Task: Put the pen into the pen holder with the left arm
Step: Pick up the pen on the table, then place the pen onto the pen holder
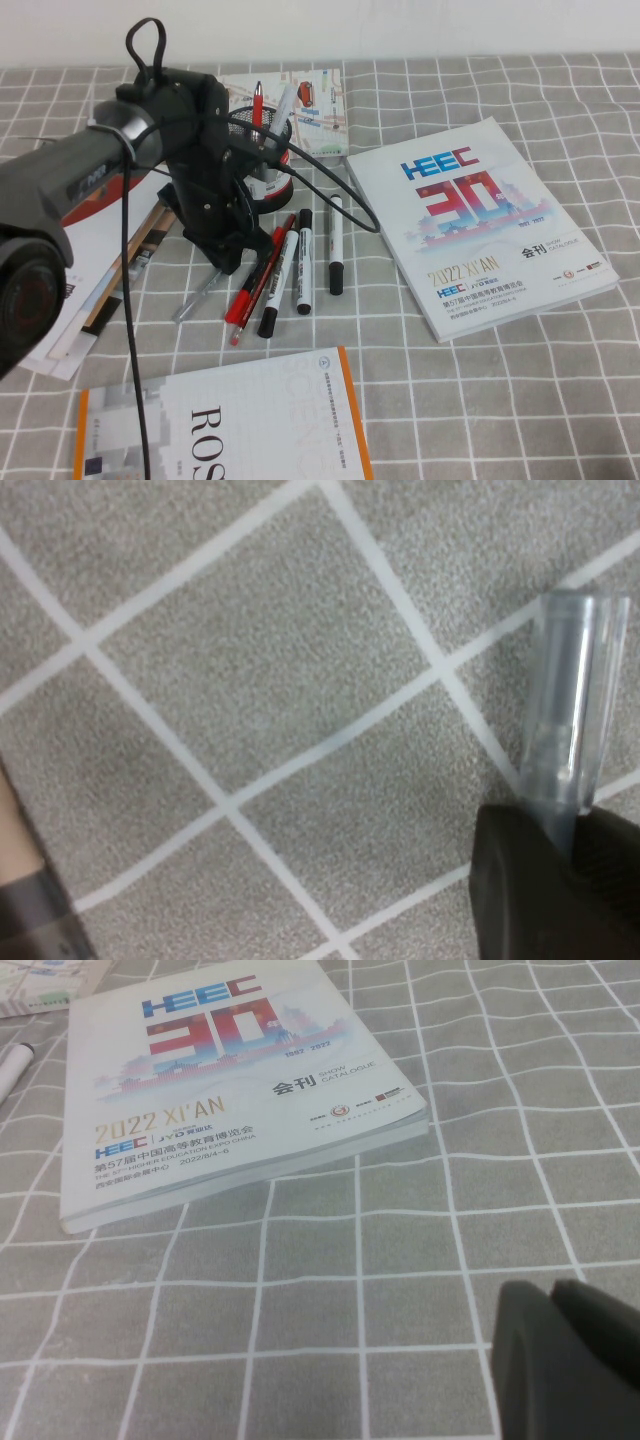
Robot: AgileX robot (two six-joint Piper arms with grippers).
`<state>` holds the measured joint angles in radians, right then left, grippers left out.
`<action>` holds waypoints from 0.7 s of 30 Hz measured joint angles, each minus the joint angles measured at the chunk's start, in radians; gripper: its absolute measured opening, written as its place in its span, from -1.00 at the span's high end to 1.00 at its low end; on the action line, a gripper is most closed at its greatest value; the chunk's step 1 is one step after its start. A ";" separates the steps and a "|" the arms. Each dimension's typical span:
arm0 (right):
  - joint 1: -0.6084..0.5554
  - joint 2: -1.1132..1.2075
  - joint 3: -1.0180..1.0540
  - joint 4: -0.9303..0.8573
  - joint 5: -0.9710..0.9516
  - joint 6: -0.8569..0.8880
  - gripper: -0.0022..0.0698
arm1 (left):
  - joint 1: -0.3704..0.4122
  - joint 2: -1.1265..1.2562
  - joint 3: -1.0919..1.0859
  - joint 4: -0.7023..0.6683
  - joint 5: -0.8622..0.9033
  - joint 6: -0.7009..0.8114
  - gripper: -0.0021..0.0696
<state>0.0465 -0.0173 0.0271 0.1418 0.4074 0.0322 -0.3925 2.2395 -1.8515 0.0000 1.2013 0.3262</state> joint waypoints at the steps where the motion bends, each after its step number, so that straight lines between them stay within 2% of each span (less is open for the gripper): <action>1: 0.000 0.000 0.000 0.000 0.000 0.000 0.98 | 0.000 0.000 0.000 0.000 0.000 0.000 0.78; 9: 0.000 0.000 0.000 0.000 0.000 0.000 0.98 | -0.004 -0.066 0.010 -0.088 0.014 -0.024 0.79; 16: 0.000 0.000 0.000 0.000 0.000 0.000 0.98 | -0.006 -0.264 0.081 -0.127 0.012 -0.017 0.79; 18: 0.000 0.000 0.000 0.000 0.000 0.000 0.98 | -0.006 -0.316 0.128 -0.127 -0.042 -0.013 0.79; 21: 0.000 0.000 0.000 0.000 0.000 0.000 0.98 | -0.006 -0.399 0.212 -0.130 -0.218 -0.011 0.79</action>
<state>0.0465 -0.0173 0.0271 0.1418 0.4074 0.0322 -0.3988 1.8404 -1.6398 -0.1300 0.9829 0.3148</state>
